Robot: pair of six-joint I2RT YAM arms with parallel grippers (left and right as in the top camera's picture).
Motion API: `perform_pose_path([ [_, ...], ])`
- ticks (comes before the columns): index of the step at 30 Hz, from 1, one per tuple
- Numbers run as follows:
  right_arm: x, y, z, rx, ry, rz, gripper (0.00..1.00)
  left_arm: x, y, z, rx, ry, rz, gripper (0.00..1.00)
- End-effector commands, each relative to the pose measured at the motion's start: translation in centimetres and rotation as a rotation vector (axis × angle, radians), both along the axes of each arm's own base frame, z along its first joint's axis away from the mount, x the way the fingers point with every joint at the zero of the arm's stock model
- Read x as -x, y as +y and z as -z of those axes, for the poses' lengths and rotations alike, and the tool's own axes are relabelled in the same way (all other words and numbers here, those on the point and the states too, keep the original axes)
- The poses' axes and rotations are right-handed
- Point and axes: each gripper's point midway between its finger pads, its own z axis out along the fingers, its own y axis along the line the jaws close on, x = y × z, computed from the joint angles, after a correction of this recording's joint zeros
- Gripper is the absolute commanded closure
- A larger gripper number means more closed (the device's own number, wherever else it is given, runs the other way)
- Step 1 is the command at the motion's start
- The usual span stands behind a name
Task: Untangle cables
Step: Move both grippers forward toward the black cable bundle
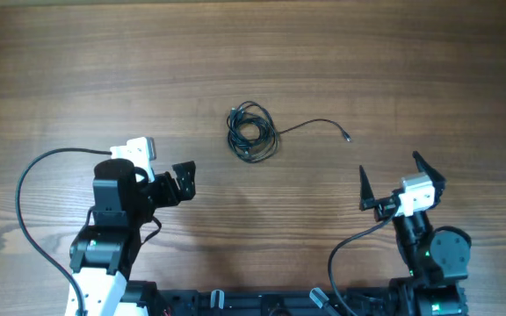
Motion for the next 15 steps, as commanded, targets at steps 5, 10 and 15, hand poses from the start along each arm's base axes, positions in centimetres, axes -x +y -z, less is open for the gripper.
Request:
perform_pose_path([
  [5,-1.5,1.4,-0.9,-0.072,0.279,-0.059,0.00,-1.3,-0.9,-2.1,0.050,-0.068,0.021,0.00],
  [10,-2.2,2.4,0.2,-0.101,0.534,-0.097,0.00,-3.8,-1.8,-4.6,0.068,-0.068,0.040,0.00],
  [15,-2.8,2.9,-0.9,-0.107,0.689,-0.116,0.00,-7.1,-5.7,-4.3,0.053,0.100,0.141,0.00],
])
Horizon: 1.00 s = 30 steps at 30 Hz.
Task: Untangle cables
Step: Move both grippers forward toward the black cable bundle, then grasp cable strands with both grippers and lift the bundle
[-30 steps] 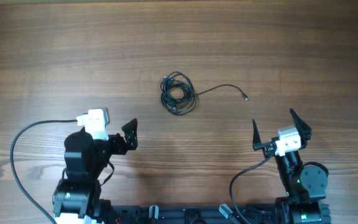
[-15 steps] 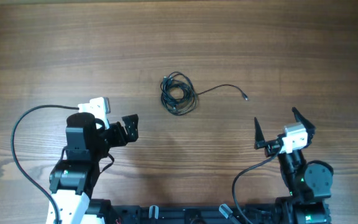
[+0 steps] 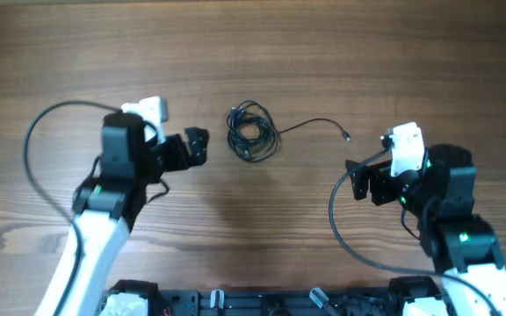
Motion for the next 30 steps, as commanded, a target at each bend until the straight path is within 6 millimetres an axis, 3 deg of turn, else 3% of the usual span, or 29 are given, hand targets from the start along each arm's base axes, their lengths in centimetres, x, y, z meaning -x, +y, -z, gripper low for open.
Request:
perform_pose_path([
  [1,-0.8,0.8,-3.2,-0.043,-0.018,-0.025,0.00,-1.8,-2.2,0.0,0.004,0.069,0.054,0.00],
  [4,-0.1,2.2,-3.8,-0.185,0.033,-0.015,0.00,-1.8,-2.4,1.5,0.000,0.121,0.060,0.00],
  [7,-0.6,2.2,-4.2,-0.240,0.040,0.038,0.00,-3.0,-2.8,0.4,0.018,0.051,0.067,0.00],
  [9,-0.9,1.6,-3.8,-0.239,0.057,0.091,0.00,-4.5,-3.2,-0.3,0.069,0.013,0.027,0.00],
  [13,-1.5,0.0,-4.0,-0.206,0.045,0.191,0.09,-6.1,-3.9,1.4,0.096,0.047,0.030,0.00],
  [16,-2.0,-0.9,-4.4,-0.218,0.044,0.268,0.09,-7.7,-4.3,2.7,0.076,0.076,0.048,0.00],
  [20,-2.2,-0.8,-3.5,-0.215,0.079,0.269,0.09,-9.3,-5.0,5.0,0.059,0.081,0.065,0.00],
  [23,-2.5,-0.2,-2.5,-0.230,0.125,0.254,0.09,-10.8,-6.4,7.2,0.027,0.054,0.061,0.09],
  [27,-2.6,0.1,-2.2,-0.238,0.139,0.239,0.10,-10.0,-8.2,12.0,-0.033,0.136,0.088,0.16],
  [30,-2.7,0.2,-2.2,-0.244,0.139,0.235,0.18,-9.9,-8.4,14.4,-0.079,0.159,0.080,0.27],
])
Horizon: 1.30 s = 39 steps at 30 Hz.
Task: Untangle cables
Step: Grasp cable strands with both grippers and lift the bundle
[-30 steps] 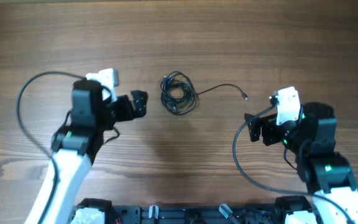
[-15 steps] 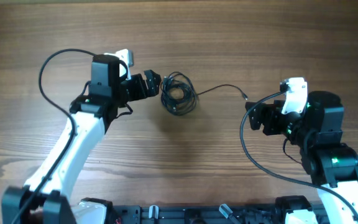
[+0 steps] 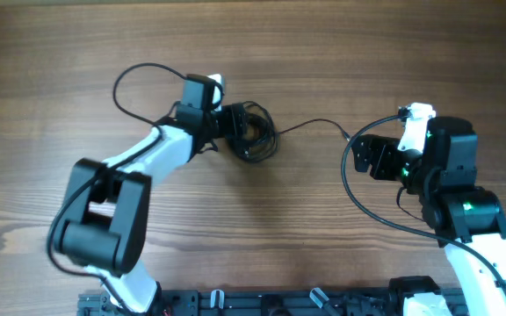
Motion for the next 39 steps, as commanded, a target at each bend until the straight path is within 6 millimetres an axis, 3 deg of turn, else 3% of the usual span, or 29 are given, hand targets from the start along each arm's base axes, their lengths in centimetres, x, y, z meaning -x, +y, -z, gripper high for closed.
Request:
perform_pose_path([
  [1,-0.4,0.4,-1.1,-0.039,-0.016,0.003,0.20,-0.5,-0.3,1.2,-0.040,-0.008,-0.003,0.37],
  [2,-0.5,0.5,-1.2,-0.040,-0.020,0.003,0.20,-0.3,-0.6,1.3,-0.042,-0.003,0.005,0.48],
  [5,-0.7,0.5,-1.4,-0.041,-0.036,0.003,0.20,0.6,-1.4,1.7,-0.051,0.019,0.029,0.65],
  [6,-0.9,0.5,-1.5,-0.042,-0.039,0.004,0.20,0.9,-1.7,1.7,-0.053,0.025,0.037,0.78],
  [8,-1.1,0.6,-1.0,-0.063,-0.013,0.016,0.20,1.7,-2.3,2.0,-0.061,0.046,0.056,0.96],
  [11,-1.0,2.3,0.5,-0.155,0.074,-0.024,0.21,3.2,-4.0,1.0,0.035,0.101,0.081,0.96],
  [16,-0.5,6.6,3.5,-0.317,0.248,-0.173,0.37,4.0,-6.8,-5.9,0.285,0.093,0.086,0.96],
  [19,-0.9,9.1,4.3,-0.338,0.277,-0.212,0.37,4.6,-7.7,-9.5,0.375,0.065,0.118,0.96],
  [22,-1.5,11.4,3.5,-0.382,0.246,-0.233,0.40,5.4,-8.4,-11.2,0.425,0.061,0.161,0.96],
  [26,-1.9,12.9,3.6,-0.412,0.262,-0.191,0.41,6.4,-9.4,-12.4,0.510,0.101,0.203,0.96],
  [30,-1.8,13.6,5.0,-0.453,0.353,-0.109,0.53,7.0,-10.4,-13.7,0.576,0.098,0.277,0.96],
  [32,-1.3,13.8,5.8,-0.475,0.413,-0.067,0.65,6.7,-10.8,-14.7,0.618,0.083,0.278,0.96],
  [34,-1.4,14.0,6.1,-0.487,0.435,-0.043,0.68,6.7,-11.2,-15.6,0.654,0.075,0.297,0.96],
  [37,-1.9,14.2,6.3,-0.496,0.429,-0.032,0.71,6.8,-11.3,-15.8,0.664,0.076,0.309,0.96],
  [39,-1.9,14.0,6.4,-0.489,0.430,-0.025,0.82,6.8,-11.3,-15.8,0.665,0.074,0.309,0.96],
])
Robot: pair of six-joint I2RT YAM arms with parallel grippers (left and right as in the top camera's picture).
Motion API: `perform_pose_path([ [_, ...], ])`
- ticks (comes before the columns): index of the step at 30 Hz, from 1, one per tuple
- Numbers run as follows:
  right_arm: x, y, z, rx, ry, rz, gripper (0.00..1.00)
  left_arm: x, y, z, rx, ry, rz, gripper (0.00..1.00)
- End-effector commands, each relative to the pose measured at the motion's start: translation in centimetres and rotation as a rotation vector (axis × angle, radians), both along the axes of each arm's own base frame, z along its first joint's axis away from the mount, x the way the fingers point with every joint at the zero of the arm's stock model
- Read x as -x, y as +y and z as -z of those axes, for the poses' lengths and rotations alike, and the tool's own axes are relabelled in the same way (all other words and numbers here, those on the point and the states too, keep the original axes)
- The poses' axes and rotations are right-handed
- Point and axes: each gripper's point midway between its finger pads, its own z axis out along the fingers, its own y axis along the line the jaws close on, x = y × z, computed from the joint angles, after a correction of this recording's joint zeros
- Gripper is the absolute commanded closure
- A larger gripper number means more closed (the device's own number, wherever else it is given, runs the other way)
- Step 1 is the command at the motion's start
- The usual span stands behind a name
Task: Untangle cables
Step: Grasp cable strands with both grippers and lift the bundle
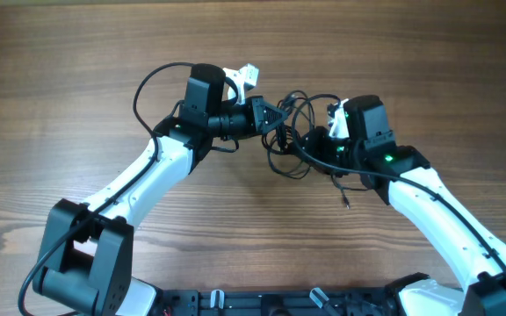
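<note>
A thin black cable hangs in loose loops between the two grippers, over the middle of the wooden table. My left gripper reaches in from the left and looks shut on the upper left of the loops. From the right, my right gripper comes in and seems shut on a strand. The cable's free end with its small plug trails down below the right gripper. The fingertips of both grippers are partly hidden by the loops.
The left arm's own black lead arcs above its wrist. Both arms stretch in from the near edge, where the black base rail runs.
The left gripper has moved right with the bundle. The right gripper has come in from the right onto the cable. The coil has opened into wider loops, and the plug end now hangs below the right gripper.
Both grippers first stood near the front edge, apart from a tight coil with its tail running right. They were then further up the table, the left at the coil and the right near the plug. Now both hold the loosened cable between them.
</note>
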Motion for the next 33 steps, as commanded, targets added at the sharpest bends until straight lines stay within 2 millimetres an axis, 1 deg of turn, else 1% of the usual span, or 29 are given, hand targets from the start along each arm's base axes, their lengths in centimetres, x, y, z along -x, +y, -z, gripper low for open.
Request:
perform_pose_path([
  [1,-0.5,-0.2,0.4,0.030,0.011,0.034,0.90,0.9,-0.6,-2.2,0.059,-0.012,0.045,0.96],
  [2,-0.5,-0.6,0.7,0.052,0.020,0.047,0.96,0.7,-0.5,-2.3,0.062,-0.013,0.039,0.96],
  [4,-0.3,-1.1,1.2,0.082,0.034,0.063,0.96,-0.1,0.3,-2.7,0.070,-0.025,0.013,0.96],
  [6,0.0,-1.7,1.8,0.116,0.052,0.072,0.96,-1.7,2.4,-2.8,0.070,-0.034,-0.046,0.96],
  [7,0.6,-2.1,2.3,0.159,0.044,0.030,0.96,-2.9,4.3,-2.7,0.065,-0.036,-0.094,0.96],
  [8,0.9,-2.4,2.6,0.186,0.039,0.010,0.96,-3.6,5.5,-2.5,0.061,-0.036,-0.123,0.96],
  [9,1.2,-3.1,3.1,0.234,0.042,0.002,0.96,-4.4,7.5,-2.2,0.054,-0.018,-0.172,0.96],
  [10,1.2,-3.3,3.3,0.248,0.040,0.001,0.96,-4.9,9.4,-1.7,0.045,0.011,-0.217,0.96],
  [11,0.9,-3.5,3.1,0.266,0.006,-0.028,0.95,-5.2,11.0,-1.2,0.037,0.044,-0.257,0.96],
  [12,0.6,-3.9,3.0,0.286,-0.012,-0.021,0.96,-5.4,12.6,-0.5,0.023,0.071,-0.290,0.96],
  [13,0.2,-4.2,2.6,0.293,-0.029,-0.007,0.96,-5.3,13.6,0.0,0.015,0.099,-0.311,0.96],
  [14,-0.3,-3.9,1.9,0.278,-0.074,-0.026,0.96,-5.0,14.3,0.5,0.008,0.139,-0.328,0.96],
  [15,-0.7,-3.8,1.4,0.283,-0.120,-0.049,0.96,-4.6,14.5,1.0,-0.001,0.165,-0.329,0.96],
  [16,-1.0,-4.2,1.2,0.310,-0.140,-0.041,0.96,-4.4,14.5,1.2,-0.006,0.183,-0.328,0.96],
  [18,-2.2,-6.8,0.8,0.434,-0.189,0.054,0.96,-3.8,14.5,1.7,-0.014,0.223,-0.329,0.96],
  [19,-3.0,-8.3,-0.2,0.493,-0.227,0.116,0.96,-3.6,14.6,1.9,-0.017,0.237,-0.329,0.96],
  [20,-4.0,-9.5,-2.1,0.518,-0.282,0.175,0.96,-3.2,14.6,2.2,-0.023,0.258,-0.326,0.95],
  [21,-4.6,-10.1,-3.8,0.528,-0.339,0.188,0.96,-2.7,14.6,2.6,-0.035,0.279,-0.321,0.94],
  [23,-5.7,-11.1,-8.4,0.521,-0.464,0.221,0.96,-1.7,15.2,4.1,-0.088,0.353,-0.355,0.94],
  [24,-6.0,-11.5,-10.9,0.503,-0.518,0.255,0.96,-1.2,16.0,5.2,-0.144,0.396,-0.391,0.91],
  [25,-5.9,-11.2,-13.0,0.465,-0.565,0.262,0.96,-0.5,17.0,6.4,-0.221,0.426,-0.422,0.83],
  [26,-5.4,-10.3,-13.8,0.412,-0.583,0.227,0.96,-0.1,17.4,6.9,-0.257,0.431,-0.425,0.74],
  [27,-4.5,-8.6,-13.7,0.339,-0.568,0.150,0.96,0.1,17.6,7.1,-0.272,0.435,-0.424,0.64],
  [28,-3.5,-7.3,-13.2,0.280,-0.536,0.078,0.96,0.2,17.6,7.2,-0.274,0.438,-0.424,0.57],
  [29,-1.4,-5.1,-11.4,0.181,-0.426,-0.046,0.92,0.2,17.6,7.2,-0.273,0.439,-0.424,0.52],
  [30,-0.1,-4.4,-10.2,0.154,-0.356,-0.102,0.92,0.2,17.5,7.1,-0.273,0.438,-0.423,0.51],
  [31,1.8,-3.2,-8.5,0.116,-0.288,-0.235,0.93,0.1,17.4,7.1,-0.273,0.433,-0.420,0.48],
  [32,2.8,-2.4,-7.7,0.085,-0.263,-0.318,0.93,0.0,17.3,7.1,-0.272,0.426,-0.416,0.44],
  [33,3.4,-1.7,-7.4,0.055,-0.263,-0.381,0.93,-0.1,17.0,7.0,-0.271,0.414,-0.410,0.40],
])
